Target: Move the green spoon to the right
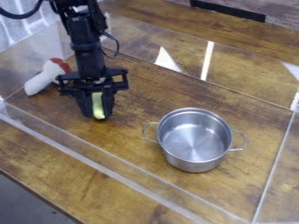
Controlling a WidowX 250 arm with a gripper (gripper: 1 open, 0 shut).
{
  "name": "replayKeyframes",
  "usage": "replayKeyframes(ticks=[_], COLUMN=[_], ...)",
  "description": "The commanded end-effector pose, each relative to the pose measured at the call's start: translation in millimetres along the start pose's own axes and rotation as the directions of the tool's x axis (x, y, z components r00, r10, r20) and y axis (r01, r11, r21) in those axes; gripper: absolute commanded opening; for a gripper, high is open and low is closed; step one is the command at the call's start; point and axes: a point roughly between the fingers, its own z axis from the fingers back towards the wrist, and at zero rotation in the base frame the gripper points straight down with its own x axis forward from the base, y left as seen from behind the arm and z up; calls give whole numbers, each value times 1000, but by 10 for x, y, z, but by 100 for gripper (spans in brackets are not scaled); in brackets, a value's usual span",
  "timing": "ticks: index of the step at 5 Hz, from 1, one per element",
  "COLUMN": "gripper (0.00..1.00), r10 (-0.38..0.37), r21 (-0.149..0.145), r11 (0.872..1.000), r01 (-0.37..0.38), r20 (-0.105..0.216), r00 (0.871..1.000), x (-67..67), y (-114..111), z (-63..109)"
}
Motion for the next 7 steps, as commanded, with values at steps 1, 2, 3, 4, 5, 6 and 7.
replayKeyframes(ticks=[1,2,3,4,5,6,7], gripper=[0,0,0,0,0,0,0], r10=[-24,-60,-58,-57,-66,-76,-149], r21=[-16,-14,-21,-27,-32,-36,-13], r11=[1000,998,998,998,997,996,989], r01=[25,61,59,58,66,76,149], r20=[35,24,16,9,1,-8,2], r00=[999,998,998,998,998,997,989], x=[66,37,2,-33,-57,-76,-44], y=[57,70,15,-38,-99,-160,-195], z=[150,154,165,179,119,62,177])
